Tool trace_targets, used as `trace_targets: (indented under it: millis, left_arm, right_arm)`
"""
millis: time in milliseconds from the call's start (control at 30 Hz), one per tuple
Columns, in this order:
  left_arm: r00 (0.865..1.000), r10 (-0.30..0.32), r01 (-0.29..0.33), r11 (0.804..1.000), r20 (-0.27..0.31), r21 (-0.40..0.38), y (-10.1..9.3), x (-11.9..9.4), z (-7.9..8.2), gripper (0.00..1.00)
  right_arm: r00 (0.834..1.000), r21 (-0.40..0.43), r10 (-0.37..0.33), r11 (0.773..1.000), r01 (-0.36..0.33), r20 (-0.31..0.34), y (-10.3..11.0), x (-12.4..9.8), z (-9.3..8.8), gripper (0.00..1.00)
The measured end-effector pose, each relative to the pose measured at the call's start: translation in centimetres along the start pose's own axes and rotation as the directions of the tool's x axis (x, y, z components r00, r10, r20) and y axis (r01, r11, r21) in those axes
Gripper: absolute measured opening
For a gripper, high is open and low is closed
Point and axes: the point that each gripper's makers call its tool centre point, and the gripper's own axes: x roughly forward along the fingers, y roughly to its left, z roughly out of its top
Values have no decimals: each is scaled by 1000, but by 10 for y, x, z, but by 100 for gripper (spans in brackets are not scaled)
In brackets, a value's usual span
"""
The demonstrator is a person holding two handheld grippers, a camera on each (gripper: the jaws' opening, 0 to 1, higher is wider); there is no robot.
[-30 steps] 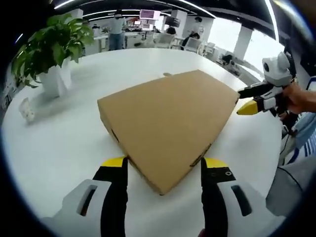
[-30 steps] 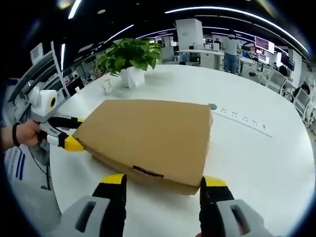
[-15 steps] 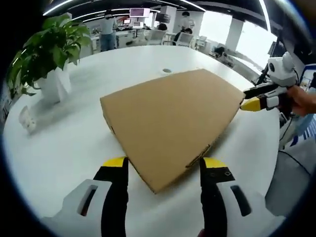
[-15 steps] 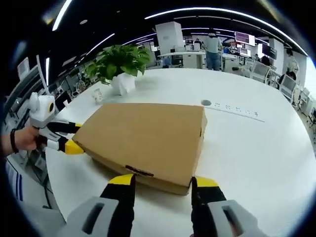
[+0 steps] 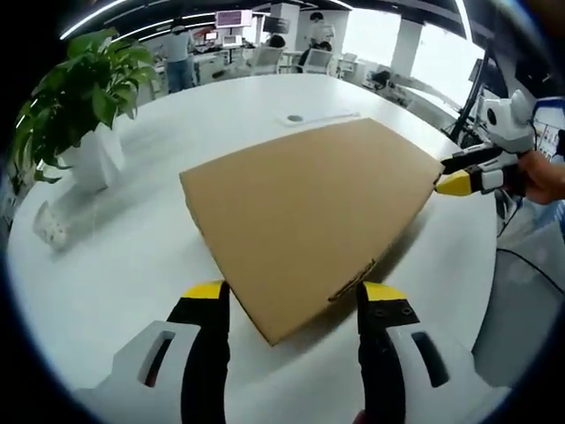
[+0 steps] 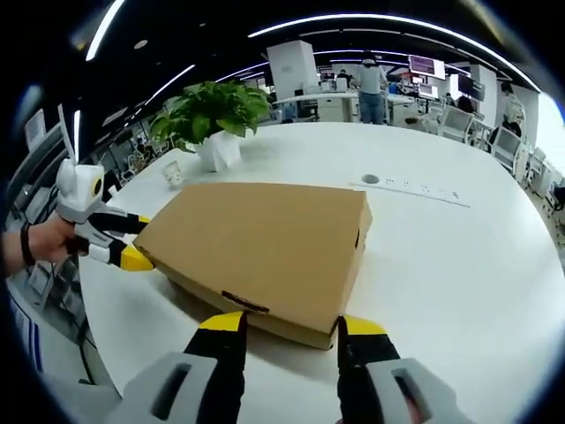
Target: Operate the shoe box by opening the lid, removing the specified soft item, and placing it in the target area until the item is outside and the box remains undamaged.
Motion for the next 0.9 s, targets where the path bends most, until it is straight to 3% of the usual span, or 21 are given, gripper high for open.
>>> trace_targets:
  millis: [900]
  left_arm:
    - [1000,12,-11,999,22,-43,-5,-7,-10,54]
  right_arm:
    - [1000,-27,-3,1000,2,-14,6,-4,-6,35]
